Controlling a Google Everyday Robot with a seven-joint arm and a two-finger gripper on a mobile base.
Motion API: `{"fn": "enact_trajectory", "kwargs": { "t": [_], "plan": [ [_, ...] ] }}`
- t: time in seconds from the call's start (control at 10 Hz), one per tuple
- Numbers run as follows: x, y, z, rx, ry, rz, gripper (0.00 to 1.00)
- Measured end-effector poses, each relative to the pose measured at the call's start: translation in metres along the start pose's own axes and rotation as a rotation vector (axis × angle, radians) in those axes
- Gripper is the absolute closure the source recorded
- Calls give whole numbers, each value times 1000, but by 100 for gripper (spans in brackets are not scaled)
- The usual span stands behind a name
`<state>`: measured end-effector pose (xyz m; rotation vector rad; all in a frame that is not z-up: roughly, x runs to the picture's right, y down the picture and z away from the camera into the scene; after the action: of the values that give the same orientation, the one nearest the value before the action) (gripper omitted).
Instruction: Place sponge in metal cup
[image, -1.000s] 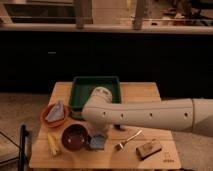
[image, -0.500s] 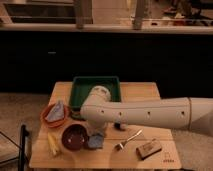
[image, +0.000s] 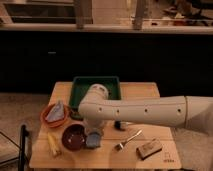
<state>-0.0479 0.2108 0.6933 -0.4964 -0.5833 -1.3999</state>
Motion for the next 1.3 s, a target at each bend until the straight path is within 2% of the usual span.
{"fn": "enact_trajectory", "kwargs": {
  "t": [0.7,0.8,1.3],
  "plan": [
    [2,1,6,32,-23,21,23],
    [3,2,7,34,-24,22,20],
    [10,2,8,45,-24,20,20]
  ]
}}
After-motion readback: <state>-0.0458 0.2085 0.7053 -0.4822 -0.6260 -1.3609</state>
